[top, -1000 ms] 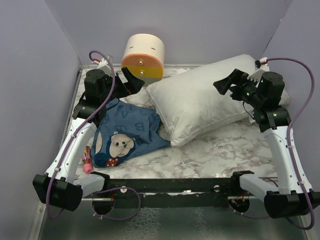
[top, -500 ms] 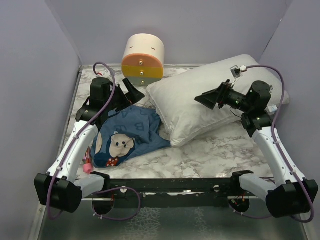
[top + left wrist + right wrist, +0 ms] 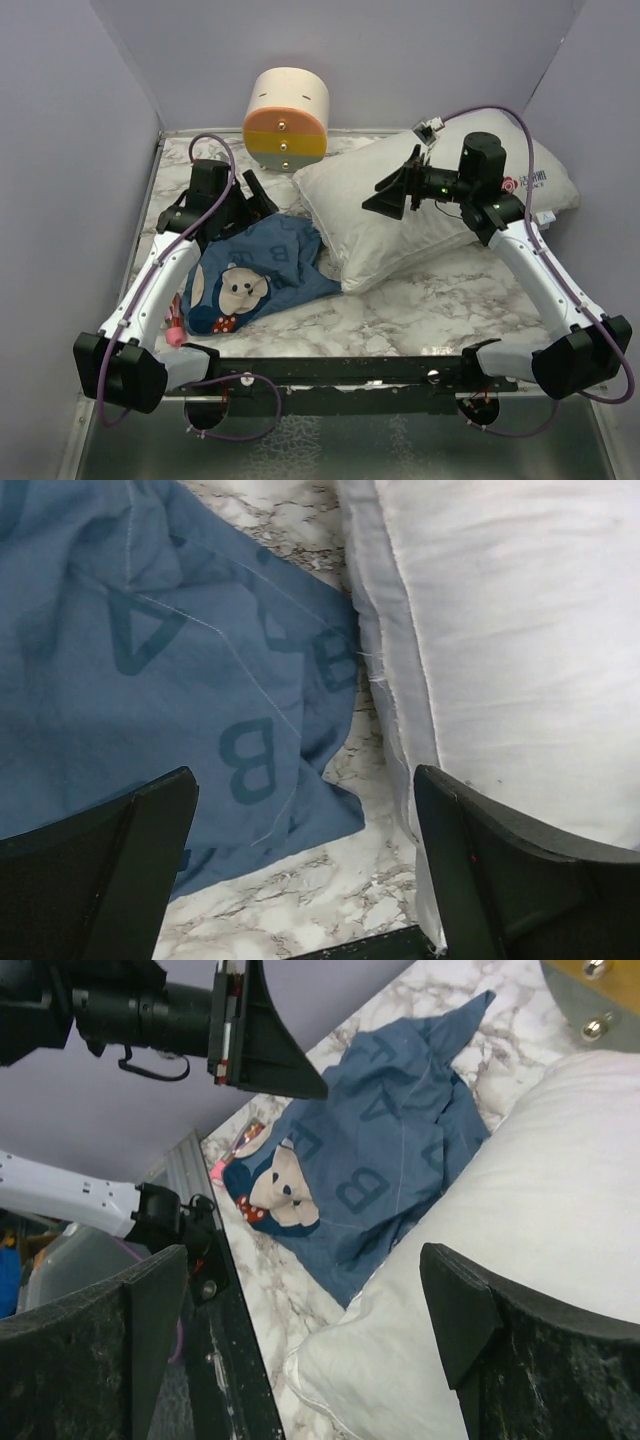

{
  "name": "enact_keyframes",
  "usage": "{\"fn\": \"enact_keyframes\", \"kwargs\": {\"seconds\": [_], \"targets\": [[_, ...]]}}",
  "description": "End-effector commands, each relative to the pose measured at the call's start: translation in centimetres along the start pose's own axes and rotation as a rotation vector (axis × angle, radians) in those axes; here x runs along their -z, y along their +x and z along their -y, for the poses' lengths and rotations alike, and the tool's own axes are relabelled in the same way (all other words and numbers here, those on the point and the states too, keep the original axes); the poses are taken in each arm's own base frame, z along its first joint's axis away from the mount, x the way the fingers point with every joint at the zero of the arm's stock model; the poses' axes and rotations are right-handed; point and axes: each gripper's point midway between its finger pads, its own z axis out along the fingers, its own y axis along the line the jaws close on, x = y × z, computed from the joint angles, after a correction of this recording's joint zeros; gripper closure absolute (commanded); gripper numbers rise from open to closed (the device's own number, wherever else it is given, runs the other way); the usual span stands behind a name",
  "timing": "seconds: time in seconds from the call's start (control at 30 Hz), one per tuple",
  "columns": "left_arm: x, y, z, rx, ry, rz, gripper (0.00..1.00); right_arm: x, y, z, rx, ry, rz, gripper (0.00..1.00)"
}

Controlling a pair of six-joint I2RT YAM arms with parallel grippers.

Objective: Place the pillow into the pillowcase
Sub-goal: Adjust the pillowcase at the center of the board.

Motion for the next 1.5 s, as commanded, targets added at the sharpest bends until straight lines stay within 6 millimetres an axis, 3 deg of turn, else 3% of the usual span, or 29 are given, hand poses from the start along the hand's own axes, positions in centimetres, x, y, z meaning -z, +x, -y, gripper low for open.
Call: {"fn": "enact_keyframes", "kwargs": {"seconds": [0.0,0.23,0.47,0.63,0.73,0.8,0.9,1.0,1.1,1.27,1.4,1.47], "targets": [[0.1,-0.3,-2.4,-0.055,-0.161,-0.008,0.08,-0.9,1.2,-0.8,0.022,-0.041,-0.051,0.01],[0.0,0.2,-8.4,-0.213,-0.483,-0.078,0.08,-2.1,2.1,-1.4,0.030,-0.067,-0.082,0.01],[-2.0,4.1,-7.8,-0.348,-0.388,-0.247,0.08,-3.2,3.0,-2.3,0.063,-0.089,-0.118,0.01],[-2.7,6.5,-11.2,-0.447,-0.495,-0.381,0.09,-3.7,3.4,-2.6,0.060,-0.102,-0.126,0.01],[-3.4,7.5,-12.1,-0.466,-0.510,-0.425,0.14,-4.0,3.5,-2.9,0.060,-0.110,-0.132,0.01],[-3.9,7.7,-12.1,-0.464,-0.498,-0.415,0.25,-4.2,3.6,-3.0,0.059,-0.112,-0.137,0.01],[-4.6,7.2,-12.1,-0.461,-0.502,-0.392,0.79,-4.4,3.8,-3.1,0.057,-0.113,-0.150,0.01],[-4.8,5.8,-11.2,-0.477,-0.500,-0.358,0.99,-4.6,3.7,-3.4,0.062,-0.118,-0.153,0.01],[-4.0,2.6,-8.3,-0.488,-0.447,-0.251,1.00,-4.9,3.6,-4.0,0.081,-0.138,-0.159,0.01],[-0.5,-3.8,-1.6,-0.472,-0.297,-0.001,1.00,-5.6,3.7,-5.9,0.149,-0.199,-0.163,0.01],[1.7,-6.4,2.0,-0.440,-0.195,0.115,1.00,-7.2,4.6,-7.2,0.215,-0.214,-0.149,0.01],[2.5,-7.0,3.3,-0.424,-0.152,0.143,1.00,-8.4,4.9,-6.3,0.230,-0.124,-0.129,0.01]]}}
